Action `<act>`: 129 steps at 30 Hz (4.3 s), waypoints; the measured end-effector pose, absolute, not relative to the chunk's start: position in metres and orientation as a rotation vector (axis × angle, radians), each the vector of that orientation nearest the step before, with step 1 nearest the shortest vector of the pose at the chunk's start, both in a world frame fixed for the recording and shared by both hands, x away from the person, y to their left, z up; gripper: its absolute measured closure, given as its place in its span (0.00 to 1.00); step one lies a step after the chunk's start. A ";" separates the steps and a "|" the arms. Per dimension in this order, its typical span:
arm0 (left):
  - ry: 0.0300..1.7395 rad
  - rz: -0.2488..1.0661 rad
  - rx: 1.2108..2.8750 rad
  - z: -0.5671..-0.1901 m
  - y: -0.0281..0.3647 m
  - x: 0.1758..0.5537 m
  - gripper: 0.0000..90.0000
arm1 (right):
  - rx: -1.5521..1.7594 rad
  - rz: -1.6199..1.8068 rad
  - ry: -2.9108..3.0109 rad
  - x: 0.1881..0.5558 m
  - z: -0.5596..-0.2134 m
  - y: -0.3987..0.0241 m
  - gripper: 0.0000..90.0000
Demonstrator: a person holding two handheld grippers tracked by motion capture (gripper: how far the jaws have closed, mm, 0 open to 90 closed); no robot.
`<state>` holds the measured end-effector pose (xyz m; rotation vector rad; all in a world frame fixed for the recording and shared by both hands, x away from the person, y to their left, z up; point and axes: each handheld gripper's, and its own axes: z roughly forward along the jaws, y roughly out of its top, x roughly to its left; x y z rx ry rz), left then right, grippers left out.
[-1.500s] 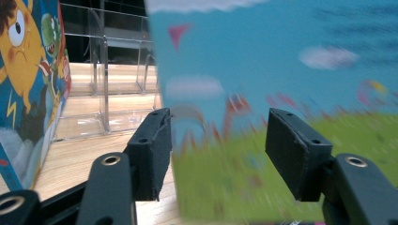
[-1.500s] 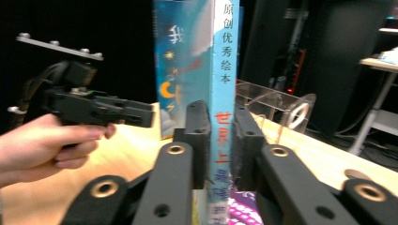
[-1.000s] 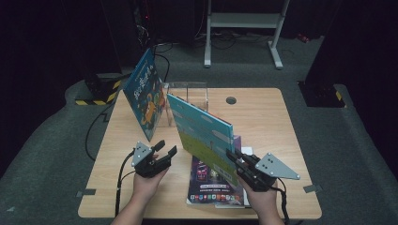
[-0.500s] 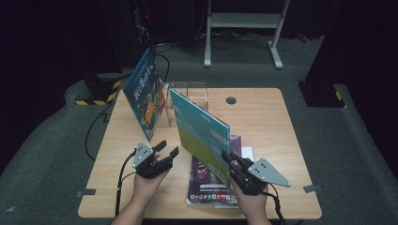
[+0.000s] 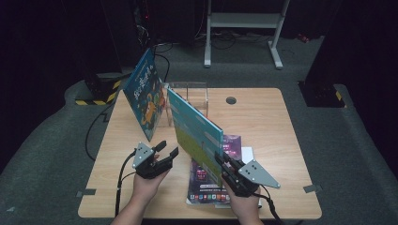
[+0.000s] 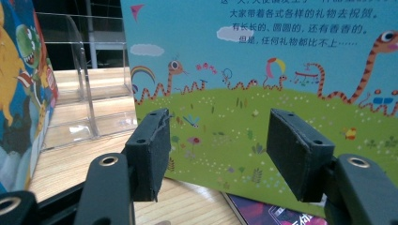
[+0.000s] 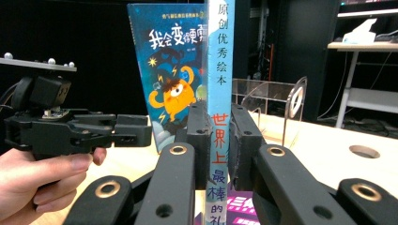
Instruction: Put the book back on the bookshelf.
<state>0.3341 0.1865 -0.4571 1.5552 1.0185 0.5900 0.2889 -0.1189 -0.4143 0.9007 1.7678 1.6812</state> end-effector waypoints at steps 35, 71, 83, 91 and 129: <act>0.866 0.570 1.557 -0.392 0.155 0.292 0.30 | 0.865 1.663 1.753 0.281 -0.425 -0.085 0.89; 0.936 0.615 1.565 -0.365 0.108 0.290 0.19 | 0.798 1.662 1.784 0.275 -0.432 -0.070 0.87; 0.974 0.645 1.552 -0.370 0.118 0.289 0.18 | 0.764 1.651 1.849 0.273 -0.441 -0.056 0.86; 0.975 0.647 1.556 -0.374 0.119 0.289 0.18 | 0.775 1.653 1.853 0.273 -0.443 -0.052 0.85; 0.979 0.681 1.580 -0.386 0.137 0.282 0.20 | 0.718 1.713 1.972 0.270 -0.451 -0.040 0.70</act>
